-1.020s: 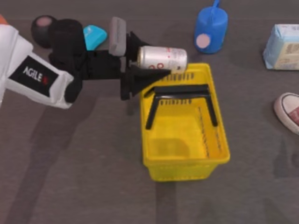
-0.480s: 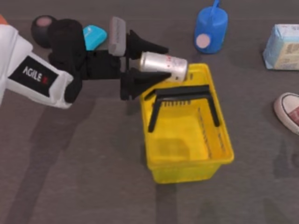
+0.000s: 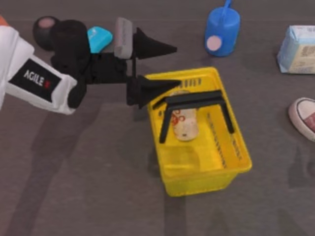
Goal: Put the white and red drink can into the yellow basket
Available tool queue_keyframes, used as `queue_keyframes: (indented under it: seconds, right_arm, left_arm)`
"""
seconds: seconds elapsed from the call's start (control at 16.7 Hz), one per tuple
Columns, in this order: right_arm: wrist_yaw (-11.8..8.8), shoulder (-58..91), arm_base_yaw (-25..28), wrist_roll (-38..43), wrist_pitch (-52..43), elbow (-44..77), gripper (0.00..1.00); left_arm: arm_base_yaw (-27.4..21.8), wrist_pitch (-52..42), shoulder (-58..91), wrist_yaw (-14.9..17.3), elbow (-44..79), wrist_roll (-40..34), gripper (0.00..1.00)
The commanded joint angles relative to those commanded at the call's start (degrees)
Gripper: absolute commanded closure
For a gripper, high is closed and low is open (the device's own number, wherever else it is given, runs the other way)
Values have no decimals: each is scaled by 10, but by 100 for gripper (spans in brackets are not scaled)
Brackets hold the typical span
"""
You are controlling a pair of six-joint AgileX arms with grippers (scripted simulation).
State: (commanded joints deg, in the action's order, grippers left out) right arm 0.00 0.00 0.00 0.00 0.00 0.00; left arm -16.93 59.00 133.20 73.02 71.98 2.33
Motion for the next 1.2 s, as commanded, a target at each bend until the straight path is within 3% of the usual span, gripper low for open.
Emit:
queue_keyframes:
  seconds: [0.24, 0.48, 0.72, 1.2]
  right_arm:
    - [-2, 17, 9, -11, -16, 17, 0]
    - [-6, 122, 50, -70, -99, 121, 0]
    - [-7, 320, 111, -164, -235, 315, 0]
    - [1, 817, 247, -391, -564, 801, 0]
  left_arm:
    - [2, -9, -19, -13, -5, -5, 0]
    - [26, -54, -121, -79, -46, -28, 0]
    - [61, -137, -304, -188, -128, -56, 0]
    - [132, -372, -816, -454, -402, -81, 0]
